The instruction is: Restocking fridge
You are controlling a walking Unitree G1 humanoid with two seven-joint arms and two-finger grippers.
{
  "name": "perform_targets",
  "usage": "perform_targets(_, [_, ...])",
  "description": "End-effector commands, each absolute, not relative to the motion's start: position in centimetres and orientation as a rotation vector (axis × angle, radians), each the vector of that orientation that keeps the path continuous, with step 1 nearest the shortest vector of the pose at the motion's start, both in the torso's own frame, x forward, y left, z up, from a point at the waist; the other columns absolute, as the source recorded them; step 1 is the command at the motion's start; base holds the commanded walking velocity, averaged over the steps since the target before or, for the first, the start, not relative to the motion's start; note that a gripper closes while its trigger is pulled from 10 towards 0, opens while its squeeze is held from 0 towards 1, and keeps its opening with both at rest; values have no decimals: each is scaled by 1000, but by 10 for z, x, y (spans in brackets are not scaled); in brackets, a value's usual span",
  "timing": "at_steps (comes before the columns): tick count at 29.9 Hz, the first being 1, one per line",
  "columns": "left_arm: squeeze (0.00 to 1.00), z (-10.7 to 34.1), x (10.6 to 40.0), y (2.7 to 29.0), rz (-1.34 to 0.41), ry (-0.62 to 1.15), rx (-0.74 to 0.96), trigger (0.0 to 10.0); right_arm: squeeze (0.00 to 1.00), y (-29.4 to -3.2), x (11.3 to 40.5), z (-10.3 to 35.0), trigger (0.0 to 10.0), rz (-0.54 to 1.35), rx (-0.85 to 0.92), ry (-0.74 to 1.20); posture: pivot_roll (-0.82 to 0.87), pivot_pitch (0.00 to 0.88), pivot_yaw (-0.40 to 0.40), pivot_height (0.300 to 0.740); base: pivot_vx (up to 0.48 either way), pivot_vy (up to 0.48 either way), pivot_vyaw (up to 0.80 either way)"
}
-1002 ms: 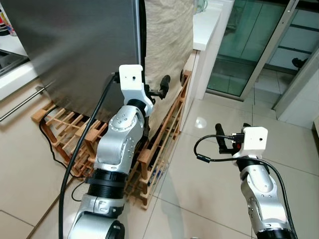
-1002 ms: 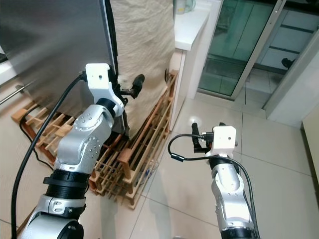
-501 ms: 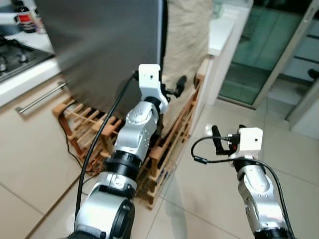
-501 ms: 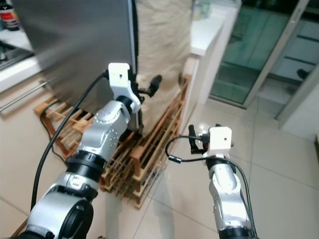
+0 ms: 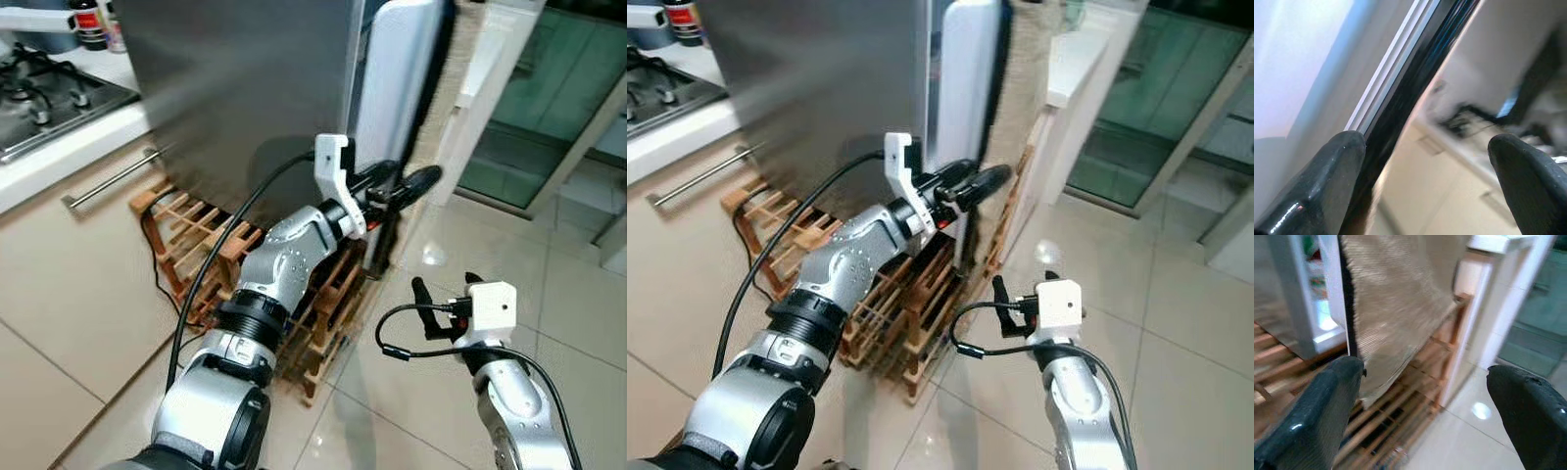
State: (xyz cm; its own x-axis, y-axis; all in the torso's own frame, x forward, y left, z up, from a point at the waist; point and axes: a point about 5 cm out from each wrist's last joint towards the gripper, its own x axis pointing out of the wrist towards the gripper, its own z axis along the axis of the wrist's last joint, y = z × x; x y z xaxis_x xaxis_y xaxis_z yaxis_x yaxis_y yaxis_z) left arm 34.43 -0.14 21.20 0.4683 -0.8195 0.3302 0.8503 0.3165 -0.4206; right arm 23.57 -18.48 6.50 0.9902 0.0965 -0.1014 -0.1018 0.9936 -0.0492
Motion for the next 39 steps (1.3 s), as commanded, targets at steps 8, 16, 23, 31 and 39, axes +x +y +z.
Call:
perform_targets(8, [0,264,304,-17,-1283,-268,-674,10000,0,-176,250,74,10000,155,-41,67,-135,0,-7,740,0,0,0])
perform_targets(16, [0,268,297,110,-997,-345,-584,10000,0,-172,271,87,10000,179,-18,26,-48,0,-26,740,0,0,0])
perform_targets(23, [0,244,280,135,-818,-256,-499,10000,0,-168,295,93,10000,183,13,25,2,0,-39,740,0,0,391])
perform_targets(31, [0,189,303,160,-367,-83,-471,10000,0,-148,311,99,10000,178,88,2,-26,0,-18,740,0,0,641])
perform_targets(39, [0,144,297,164,-133,53,-306,10000,0,-133,313,98,10000,223,86,-5,-46,0,-20,740,37,-205,619])
